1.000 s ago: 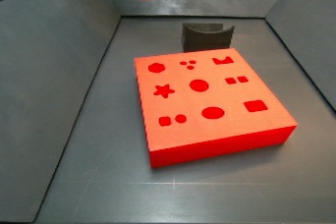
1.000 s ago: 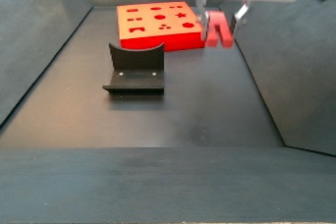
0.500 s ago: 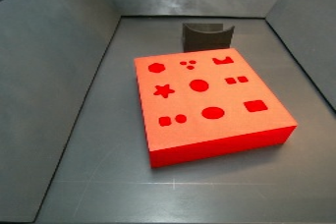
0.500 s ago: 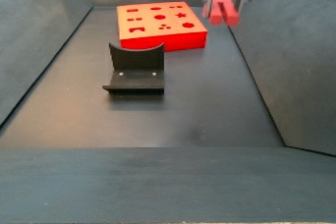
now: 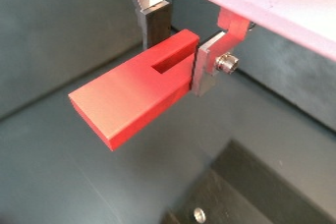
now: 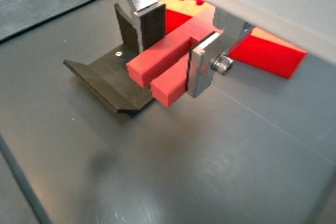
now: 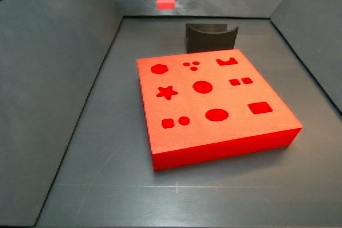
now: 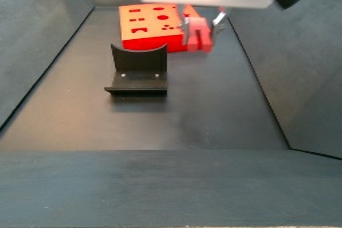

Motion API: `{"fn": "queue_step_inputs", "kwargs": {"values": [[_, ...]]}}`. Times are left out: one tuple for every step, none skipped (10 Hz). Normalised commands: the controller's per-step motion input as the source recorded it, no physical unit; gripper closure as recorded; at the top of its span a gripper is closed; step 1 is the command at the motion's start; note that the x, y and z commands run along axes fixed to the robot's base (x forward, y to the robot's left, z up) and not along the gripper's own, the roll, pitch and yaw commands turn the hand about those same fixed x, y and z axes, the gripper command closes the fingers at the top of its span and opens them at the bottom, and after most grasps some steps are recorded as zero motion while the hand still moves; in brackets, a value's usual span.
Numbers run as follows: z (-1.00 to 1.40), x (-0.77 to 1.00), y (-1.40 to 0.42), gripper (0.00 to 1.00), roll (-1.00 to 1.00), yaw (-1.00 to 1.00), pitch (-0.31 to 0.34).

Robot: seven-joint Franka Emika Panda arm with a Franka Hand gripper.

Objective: Pick up the double-square object. Move up. Rotate the double-square object. Place the double-square object on the fixture. Regrasp the double-square object. Move to above the board. Insert the double-square object.
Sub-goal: Place the double-square object on the fixture.

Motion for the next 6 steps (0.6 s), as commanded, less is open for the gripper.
{"fn": "queue_step_inputs", "kwargs": {"values": [[-0.36,1.0,-0.08,1.0,-0.07,0.03,0.005],[-0.34,1.0,-0.07,1.0,-0.07,0.03,0.005],[-0.29,1.0,-0.05,1.0,-0.06,0.03,-0.006],[-0.26,1.0,-0.05,1.0,-0.06,0.03,-0.009],[-0.21,1.0,-0.03,1.0,-0.05,0.03,-0.01],[-0.19,1.0,-0.03,1.0,-0.05,0.03,-0.003]]}}
